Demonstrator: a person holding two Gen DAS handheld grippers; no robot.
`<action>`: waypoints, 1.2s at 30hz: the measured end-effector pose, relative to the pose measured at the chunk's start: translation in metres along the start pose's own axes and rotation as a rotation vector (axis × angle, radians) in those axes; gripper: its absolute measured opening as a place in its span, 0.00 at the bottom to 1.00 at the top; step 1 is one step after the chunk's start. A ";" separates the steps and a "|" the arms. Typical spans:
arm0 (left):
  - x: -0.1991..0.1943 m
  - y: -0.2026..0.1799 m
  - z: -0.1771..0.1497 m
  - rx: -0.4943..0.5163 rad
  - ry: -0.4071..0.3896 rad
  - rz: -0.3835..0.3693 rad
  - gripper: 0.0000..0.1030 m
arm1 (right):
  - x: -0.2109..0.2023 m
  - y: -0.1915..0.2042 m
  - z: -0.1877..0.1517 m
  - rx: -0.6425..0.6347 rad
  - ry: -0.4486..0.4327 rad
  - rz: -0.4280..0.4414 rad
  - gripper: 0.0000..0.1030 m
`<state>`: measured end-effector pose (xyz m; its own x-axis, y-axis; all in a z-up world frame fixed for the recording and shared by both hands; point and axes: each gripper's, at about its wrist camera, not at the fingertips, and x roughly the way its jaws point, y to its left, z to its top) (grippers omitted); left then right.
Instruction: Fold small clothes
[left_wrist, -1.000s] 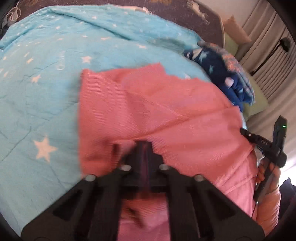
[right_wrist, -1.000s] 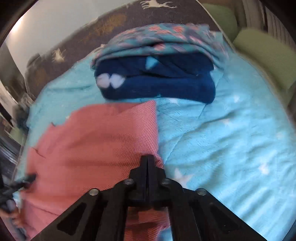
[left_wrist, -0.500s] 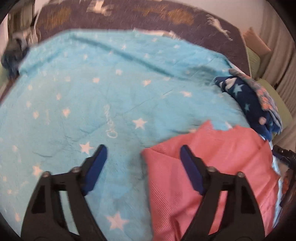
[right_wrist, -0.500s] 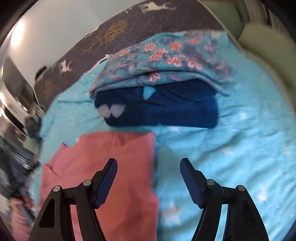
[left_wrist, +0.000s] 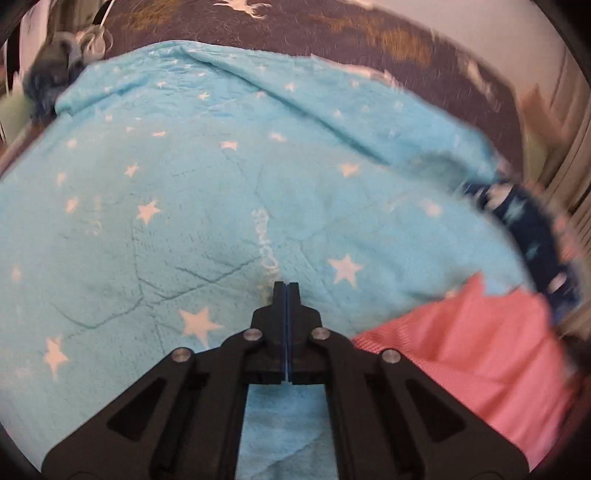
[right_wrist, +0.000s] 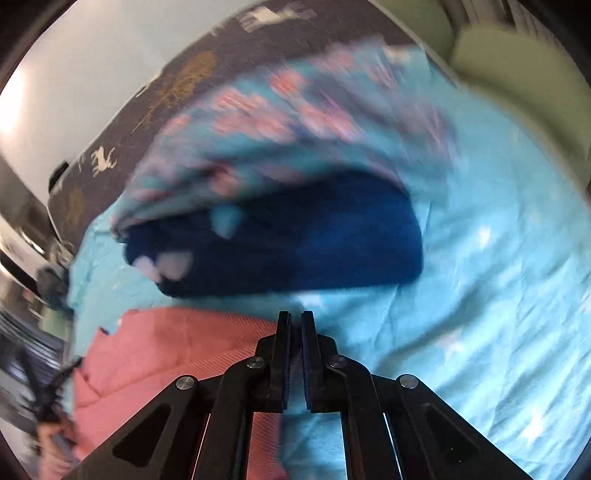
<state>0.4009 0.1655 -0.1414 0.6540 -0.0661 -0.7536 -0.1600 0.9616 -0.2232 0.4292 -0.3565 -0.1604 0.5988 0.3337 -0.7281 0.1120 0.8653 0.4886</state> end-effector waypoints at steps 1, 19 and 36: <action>-0.006 0.002 0.001 -0.013 -0.008 -0.042 0.01 | -0.003 -0.001 -0.002 0.001 -0.017 0.014 0.05; -0.041 -0.040 -0.003 0.151 -0.045 -0.149 0.06 | -0.020 0.021 -0.021 -0.077 0.045 0.103 0.48; -0.068 -0.060 -0.061 0.234 0.218 -0.221 0.45 | -0.122 0.036 -0.089 -0.271 -0.023 -0.001 0.54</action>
<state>0.3210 0.0957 -0.1150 0.4770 -0.3099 -0.8224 0.1567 0.9508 -0.2673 0.2898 -0.3332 -0.0968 0.6171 0.3267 -0.7159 -0.1020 0.9353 0.3388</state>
